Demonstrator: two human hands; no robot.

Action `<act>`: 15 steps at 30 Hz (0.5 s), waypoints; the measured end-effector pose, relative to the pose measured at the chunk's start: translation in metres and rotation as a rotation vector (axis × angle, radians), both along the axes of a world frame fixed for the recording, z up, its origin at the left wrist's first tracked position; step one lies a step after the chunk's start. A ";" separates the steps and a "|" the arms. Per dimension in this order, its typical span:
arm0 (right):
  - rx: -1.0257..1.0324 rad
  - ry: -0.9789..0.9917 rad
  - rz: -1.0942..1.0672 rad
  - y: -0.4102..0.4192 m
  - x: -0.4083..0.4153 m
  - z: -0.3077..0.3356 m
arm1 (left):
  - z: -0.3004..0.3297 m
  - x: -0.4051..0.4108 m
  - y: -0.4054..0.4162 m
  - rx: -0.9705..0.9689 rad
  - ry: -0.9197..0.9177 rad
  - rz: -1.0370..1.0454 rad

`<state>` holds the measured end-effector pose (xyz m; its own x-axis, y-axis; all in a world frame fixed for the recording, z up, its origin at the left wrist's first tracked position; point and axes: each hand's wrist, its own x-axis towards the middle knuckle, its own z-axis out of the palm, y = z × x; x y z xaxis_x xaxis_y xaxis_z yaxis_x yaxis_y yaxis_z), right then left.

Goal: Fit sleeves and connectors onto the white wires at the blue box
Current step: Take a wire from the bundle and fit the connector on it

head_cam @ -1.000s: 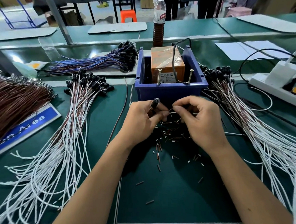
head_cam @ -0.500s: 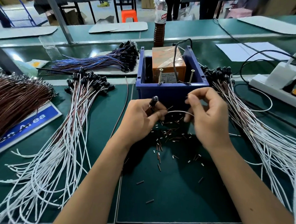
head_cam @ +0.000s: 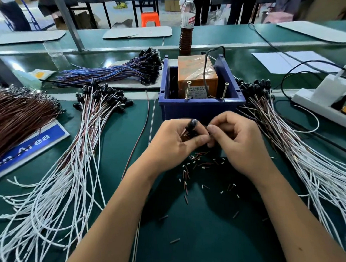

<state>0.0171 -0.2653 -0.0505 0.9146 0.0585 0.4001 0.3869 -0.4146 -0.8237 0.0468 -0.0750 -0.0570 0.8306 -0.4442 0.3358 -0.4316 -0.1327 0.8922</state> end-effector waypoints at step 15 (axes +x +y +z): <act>-0.045 0.123 0.080 -0.016 0.004 0.003 | 0.003 -0.002 -0.006 0.145 -0.329 0.114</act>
<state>0.0214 -0.2813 -0.0476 0.9482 0.1486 0.2808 0.3177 -0.4236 -0.8483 0.0453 -0.0807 -0.0544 0.7354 -0.4178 0.5335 -0.6674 -0.3105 0.6769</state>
